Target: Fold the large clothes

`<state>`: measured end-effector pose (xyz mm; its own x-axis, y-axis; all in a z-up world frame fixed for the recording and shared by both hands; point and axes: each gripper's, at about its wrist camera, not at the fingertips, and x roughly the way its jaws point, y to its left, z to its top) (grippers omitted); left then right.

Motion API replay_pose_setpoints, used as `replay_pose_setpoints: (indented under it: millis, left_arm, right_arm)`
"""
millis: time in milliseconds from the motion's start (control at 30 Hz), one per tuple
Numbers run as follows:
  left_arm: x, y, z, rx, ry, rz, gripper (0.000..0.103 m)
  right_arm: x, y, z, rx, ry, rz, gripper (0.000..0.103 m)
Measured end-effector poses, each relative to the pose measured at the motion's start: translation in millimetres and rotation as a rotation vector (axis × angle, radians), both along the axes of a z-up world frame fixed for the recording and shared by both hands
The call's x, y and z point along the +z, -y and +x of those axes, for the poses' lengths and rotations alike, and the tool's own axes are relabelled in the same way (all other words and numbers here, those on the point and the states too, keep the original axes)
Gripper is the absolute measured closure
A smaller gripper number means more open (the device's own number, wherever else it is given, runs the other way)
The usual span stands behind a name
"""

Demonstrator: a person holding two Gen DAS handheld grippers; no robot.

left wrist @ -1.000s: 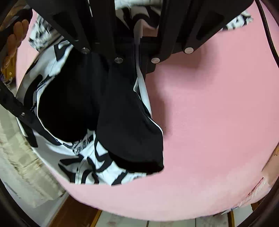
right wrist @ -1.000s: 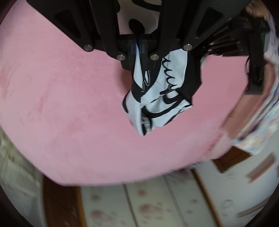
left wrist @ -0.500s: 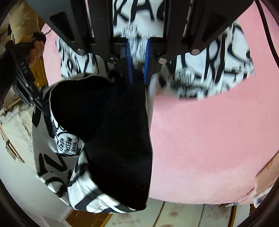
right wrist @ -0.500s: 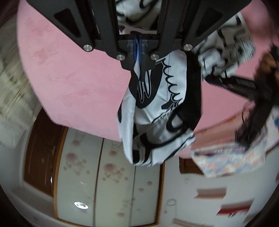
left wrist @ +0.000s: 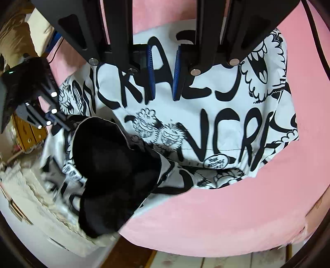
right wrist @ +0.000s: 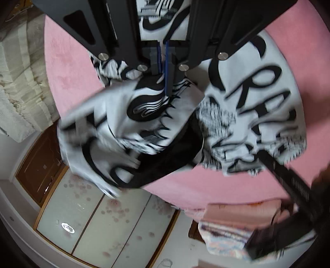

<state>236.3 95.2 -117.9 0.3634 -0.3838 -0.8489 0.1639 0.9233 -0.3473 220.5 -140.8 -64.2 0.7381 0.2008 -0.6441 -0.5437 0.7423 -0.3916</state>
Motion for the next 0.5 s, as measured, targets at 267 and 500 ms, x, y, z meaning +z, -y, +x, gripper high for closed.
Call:
replay_pose_setpoints:
  millis: [267,500]
  left_arm:
    - [-4,28,-7,-0.080,-0.008,0.019,0.086]
    - [-17,44,-5,-0.119,-0.032,0.021,0.085]
  right_arm:
    - [-2,53,-2,-0.126,-0.225,0.175,0.081]
    - [35,104,50,-0.280,-0.268,0.439,0.043]
